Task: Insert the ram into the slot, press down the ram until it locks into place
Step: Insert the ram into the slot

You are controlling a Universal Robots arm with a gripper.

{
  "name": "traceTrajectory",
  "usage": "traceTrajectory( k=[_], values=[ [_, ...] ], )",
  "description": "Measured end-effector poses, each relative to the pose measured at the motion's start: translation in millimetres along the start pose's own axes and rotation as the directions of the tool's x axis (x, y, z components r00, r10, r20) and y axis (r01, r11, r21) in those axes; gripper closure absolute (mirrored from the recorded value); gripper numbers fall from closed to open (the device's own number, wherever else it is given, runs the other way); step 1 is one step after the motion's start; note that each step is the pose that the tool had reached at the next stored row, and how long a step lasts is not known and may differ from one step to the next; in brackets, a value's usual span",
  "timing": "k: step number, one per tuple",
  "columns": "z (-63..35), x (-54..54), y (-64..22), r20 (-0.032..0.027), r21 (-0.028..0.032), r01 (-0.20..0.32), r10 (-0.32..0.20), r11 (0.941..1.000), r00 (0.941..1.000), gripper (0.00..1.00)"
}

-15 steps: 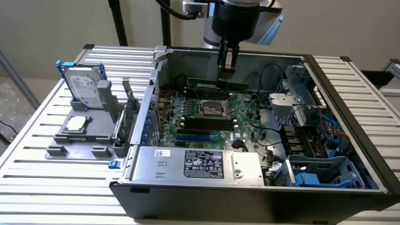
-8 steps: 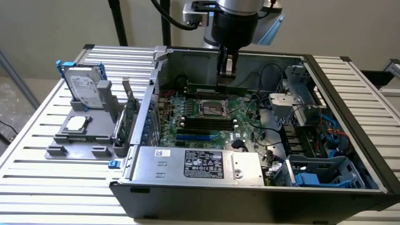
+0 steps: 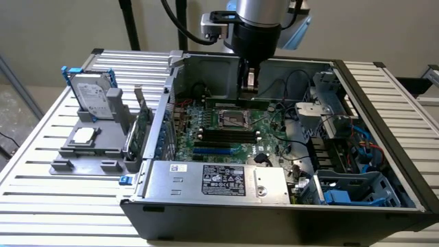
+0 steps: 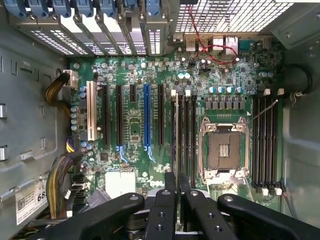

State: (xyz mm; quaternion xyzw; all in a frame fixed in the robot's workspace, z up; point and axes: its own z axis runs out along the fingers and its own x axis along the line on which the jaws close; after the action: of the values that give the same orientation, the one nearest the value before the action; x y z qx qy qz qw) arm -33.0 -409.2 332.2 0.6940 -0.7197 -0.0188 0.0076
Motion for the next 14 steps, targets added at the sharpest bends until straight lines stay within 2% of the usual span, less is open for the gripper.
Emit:
traceTrajectory(
  k=[14],
  values=[
    [25.5, 0.4, -1.0, 0.0000, 0.0001, 0.001, -0.001, 1.0000, 1.0000, 0.87]
  ],
)
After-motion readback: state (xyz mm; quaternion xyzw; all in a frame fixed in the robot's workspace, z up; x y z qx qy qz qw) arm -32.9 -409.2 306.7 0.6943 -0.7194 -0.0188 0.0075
